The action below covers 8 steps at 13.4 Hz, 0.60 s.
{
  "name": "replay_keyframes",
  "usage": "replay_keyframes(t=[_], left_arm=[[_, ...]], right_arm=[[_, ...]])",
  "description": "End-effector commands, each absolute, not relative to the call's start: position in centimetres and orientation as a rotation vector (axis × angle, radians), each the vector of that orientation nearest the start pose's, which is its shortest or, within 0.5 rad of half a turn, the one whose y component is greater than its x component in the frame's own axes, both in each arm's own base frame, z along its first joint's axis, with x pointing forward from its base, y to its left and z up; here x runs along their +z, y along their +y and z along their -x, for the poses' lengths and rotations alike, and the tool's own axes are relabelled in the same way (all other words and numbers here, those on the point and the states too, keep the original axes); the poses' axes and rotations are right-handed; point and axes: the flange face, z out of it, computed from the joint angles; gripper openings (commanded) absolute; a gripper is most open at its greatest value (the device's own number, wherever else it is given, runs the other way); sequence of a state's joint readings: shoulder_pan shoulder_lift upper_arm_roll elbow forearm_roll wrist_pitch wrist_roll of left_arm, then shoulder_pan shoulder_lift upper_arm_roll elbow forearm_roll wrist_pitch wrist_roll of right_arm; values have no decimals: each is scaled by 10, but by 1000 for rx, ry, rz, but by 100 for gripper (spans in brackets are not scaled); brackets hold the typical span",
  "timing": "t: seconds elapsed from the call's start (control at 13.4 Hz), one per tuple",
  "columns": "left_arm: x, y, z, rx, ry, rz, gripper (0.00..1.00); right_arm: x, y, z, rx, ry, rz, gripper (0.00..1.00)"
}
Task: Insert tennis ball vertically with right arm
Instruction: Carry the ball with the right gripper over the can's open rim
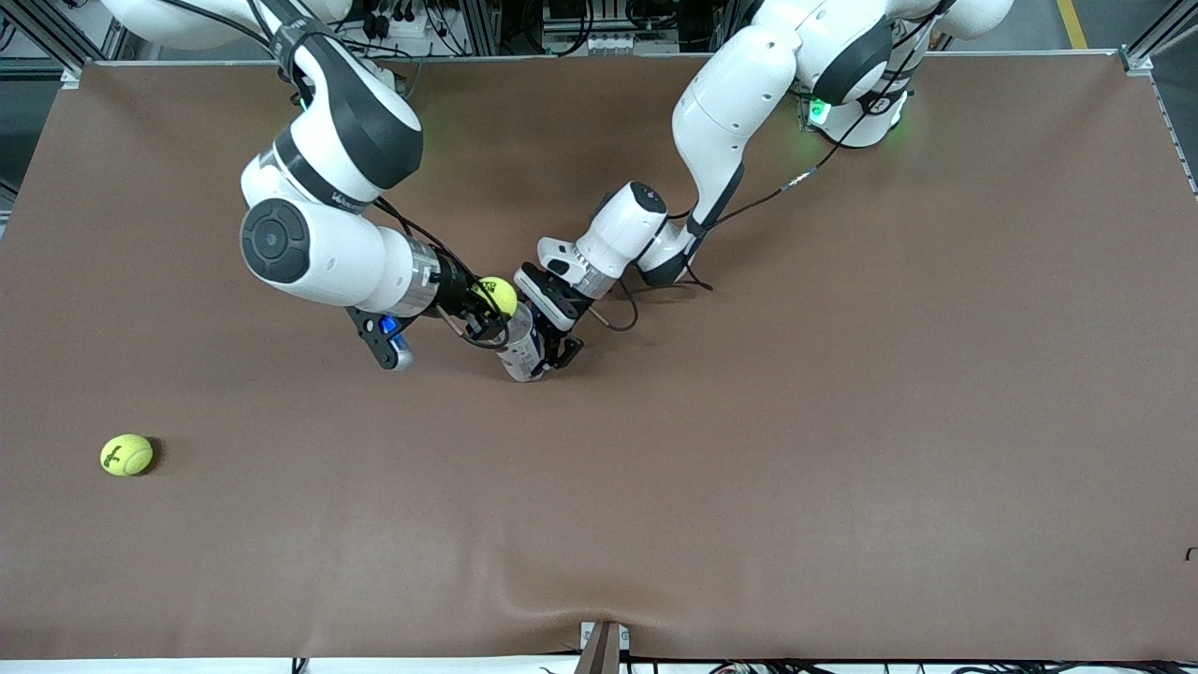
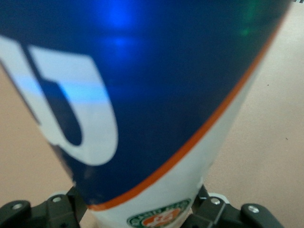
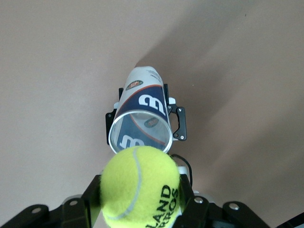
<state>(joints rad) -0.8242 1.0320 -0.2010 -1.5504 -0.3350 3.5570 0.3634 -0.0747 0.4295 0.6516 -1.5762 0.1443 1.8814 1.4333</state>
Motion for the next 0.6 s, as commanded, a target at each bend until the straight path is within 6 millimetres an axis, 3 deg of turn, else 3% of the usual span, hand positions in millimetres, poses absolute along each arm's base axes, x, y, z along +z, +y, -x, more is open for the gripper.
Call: replay_keyframes(t=[0.0, 0.37, 0.45, 0.52], left_arm=[[161, -571, -438, -1492, 1319, 2946, 85], [163, -571, -438, -1495, 1320, 2945, 83], [162, -571, -439, -1495, 1317, 2945, 83], [163, -571, -440, -1497, 1316, 2945, 83]], right_arm=[[421, 319, -574, 503, 1347, 2631, 0], [401, 330, -576, 472, 1368, 2626, 0], [398, 330, -576, 472, 1366, 2635, 14], [395, 329, -576, 481, 1376, 2634, 60]])
